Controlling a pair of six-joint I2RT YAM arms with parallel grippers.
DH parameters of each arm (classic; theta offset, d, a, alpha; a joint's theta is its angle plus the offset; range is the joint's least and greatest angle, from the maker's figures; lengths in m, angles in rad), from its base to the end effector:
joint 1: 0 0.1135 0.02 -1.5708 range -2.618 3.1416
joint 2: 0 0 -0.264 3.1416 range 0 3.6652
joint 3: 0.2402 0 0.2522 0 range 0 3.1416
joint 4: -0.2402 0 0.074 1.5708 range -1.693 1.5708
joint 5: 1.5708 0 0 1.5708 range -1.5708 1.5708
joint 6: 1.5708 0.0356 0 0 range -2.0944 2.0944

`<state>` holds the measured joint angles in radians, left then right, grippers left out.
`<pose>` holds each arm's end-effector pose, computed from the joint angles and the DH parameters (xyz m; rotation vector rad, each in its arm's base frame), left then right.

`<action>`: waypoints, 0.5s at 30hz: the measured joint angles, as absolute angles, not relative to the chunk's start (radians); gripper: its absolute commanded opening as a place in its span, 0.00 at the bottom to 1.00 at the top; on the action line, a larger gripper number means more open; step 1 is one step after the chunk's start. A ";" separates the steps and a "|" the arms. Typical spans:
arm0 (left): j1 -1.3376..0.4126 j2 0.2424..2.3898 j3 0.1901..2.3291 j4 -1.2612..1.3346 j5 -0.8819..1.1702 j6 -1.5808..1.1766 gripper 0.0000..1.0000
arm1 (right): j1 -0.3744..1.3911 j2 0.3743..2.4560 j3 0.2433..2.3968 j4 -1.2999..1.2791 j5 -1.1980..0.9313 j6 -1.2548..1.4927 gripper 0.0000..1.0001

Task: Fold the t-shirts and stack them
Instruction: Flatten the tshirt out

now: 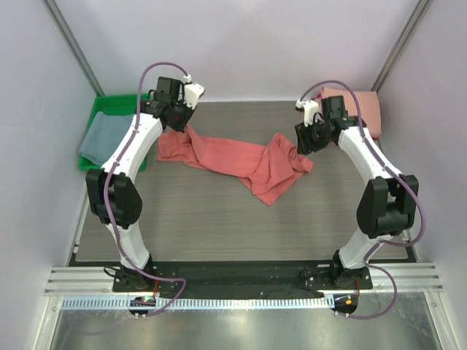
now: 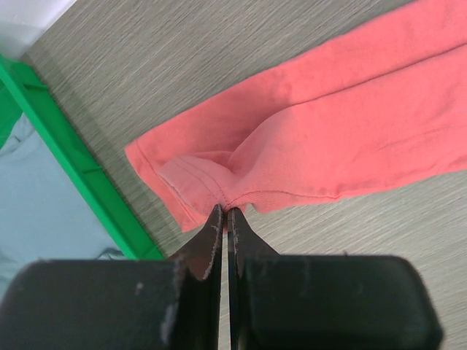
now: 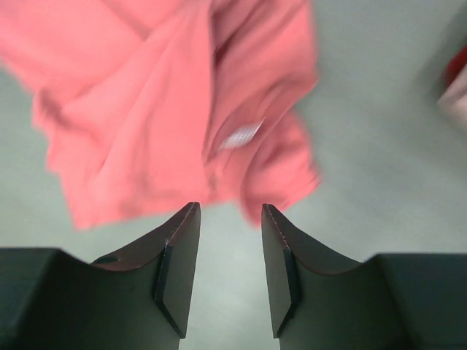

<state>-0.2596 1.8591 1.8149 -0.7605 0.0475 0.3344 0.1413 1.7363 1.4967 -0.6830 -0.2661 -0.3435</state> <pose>0.4039 -0.1090 0.3368 0.7166 2.2637 -0.0206 0.3760 0.0629 0.2877 -0.6982 2.3628 0.2443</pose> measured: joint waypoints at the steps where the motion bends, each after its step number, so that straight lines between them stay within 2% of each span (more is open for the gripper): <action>1: -0.260 1.856 1.813 -0.760 0.047 0.332 0.00 | 0.121 1.705 1.462 -0.706 -0.294 -0.341 0.45; 5: -0.260 1.854 1.810 -0.760 0.047 0.324 0.00 | 0.118 1.691 1.370 -0.770 -0.402 -0.341 0.47; 10: -0.261 1.854 1.805 -0.760 0.047 0.321 0.00 | 0.134 1.802 1.352 -0.857 -0.521 -0.373 0.44; 15: -0.265 1.854 1.796 -0.760 0.045 0.321 0.00 | 0.116 1.892 1.354 -0.892 -0.540 -0.401 0.44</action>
<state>-0.2649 1.8538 1.7962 -0.7605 0.0452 0.3214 0.1162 1.8923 1.3540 -0.8921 -0.5400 -0.4007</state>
